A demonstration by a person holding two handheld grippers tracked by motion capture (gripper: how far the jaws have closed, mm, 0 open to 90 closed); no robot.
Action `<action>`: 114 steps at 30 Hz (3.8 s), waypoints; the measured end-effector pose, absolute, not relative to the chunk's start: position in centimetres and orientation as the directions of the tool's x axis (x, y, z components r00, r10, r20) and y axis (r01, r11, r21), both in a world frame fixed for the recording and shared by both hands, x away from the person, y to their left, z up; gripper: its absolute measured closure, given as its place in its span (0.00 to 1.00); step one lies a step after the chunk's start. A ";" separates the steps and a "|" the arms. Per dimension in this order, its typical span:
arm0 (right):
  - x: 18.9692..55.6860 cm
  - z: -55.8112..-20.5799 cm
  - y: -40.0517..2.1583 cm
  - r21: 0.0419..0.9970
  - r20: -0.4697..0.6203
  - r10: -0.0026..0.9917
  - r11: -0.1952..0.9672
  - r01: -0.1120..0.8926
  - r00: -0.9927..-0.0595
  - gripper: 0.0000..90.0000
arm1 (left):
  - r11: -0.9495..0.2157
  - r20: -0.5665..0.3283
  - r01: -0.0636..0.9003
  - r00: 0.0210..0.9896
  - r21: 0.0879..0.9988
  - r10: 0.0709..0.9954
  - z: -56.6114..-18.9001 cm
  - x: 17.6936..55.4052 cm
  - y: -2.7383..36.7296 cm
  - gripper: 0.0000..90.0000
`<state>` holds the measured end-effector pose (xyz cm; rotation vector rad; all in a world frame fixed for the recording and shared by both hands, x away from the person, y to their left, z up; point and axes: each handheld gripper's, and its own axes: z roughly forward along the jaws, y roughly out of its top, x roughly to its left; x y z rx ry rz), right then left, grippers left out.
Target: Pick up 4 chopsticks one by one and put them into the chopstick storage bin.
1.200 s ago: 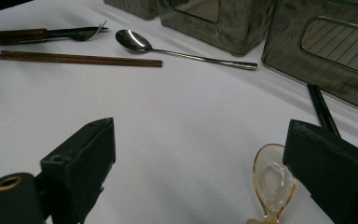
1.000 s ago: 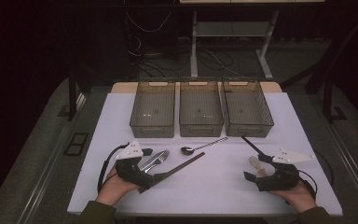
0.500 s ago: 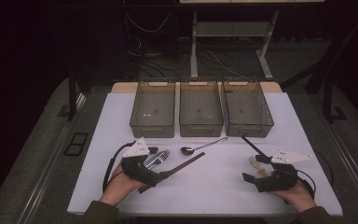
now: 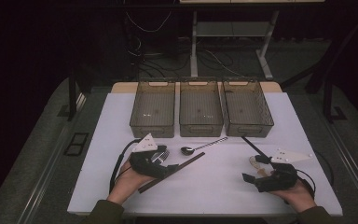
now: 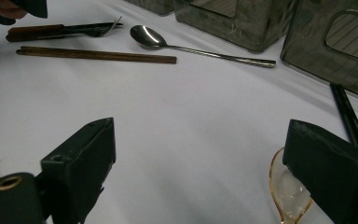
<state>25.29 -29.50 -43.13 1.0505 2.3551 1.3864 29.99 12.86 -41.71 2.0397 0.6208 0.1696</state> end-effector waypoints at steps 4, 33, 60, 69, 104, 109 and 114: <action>25.3 -43.1 -29.5 0.830 0.164 0.668 0.303 0.467 -0.726 0.11 | -0.422 -0.124 0.353 0.868 0.835 0.482 -41.7 29.8 12.5 0.25; 25.3 -43.2 -29.5 0.829 0.165 0.667 0.305 0.468 -0.726 0.11 | -0.563 -0.151 0.442 0.859 0.698 0.488 -43.4 30.1 12.5 0.80; 25.3 -43.2 -29.5 0.827 0.160 0.670 0.310 0.469 -0.725 0.11 | -0.597 -0.139 0.446 0.862 0.667 0.488 -44.0 30.2 12.0 0.91; 25.3 -43.2 -29.5 0.828 0.159 0.670 0.309 0.468 -0.725 0.11 | -0.613 -0.124 0.440 0.864 0.656 0.487 -44.1 30.3 12.0 0.91; 25.2 -43.2 -29.5 0.827 0.161 0.670 0.309 0.470 -0.724 0.11 | -0.651 -0.069 0.357 0.903 0.670 0.424 -44.4 30.3 12.2 0.94; 25.2 -43.2 -29.4 0.826 0.165 0.668 0.309 0.472 -0.725 0.11 | -0.649 -0.072 0.363 0.900 0.669 0.430 -44.4 30.3 12.2 0.94; 25.3 -43.5 -29.3 0.828 0.164 0.662 0.311 0.467 -0.732 0.11 | -0.648 -0.070 0.368 0.897 0.666 0.436 -44.3 30.3 12.1 0.94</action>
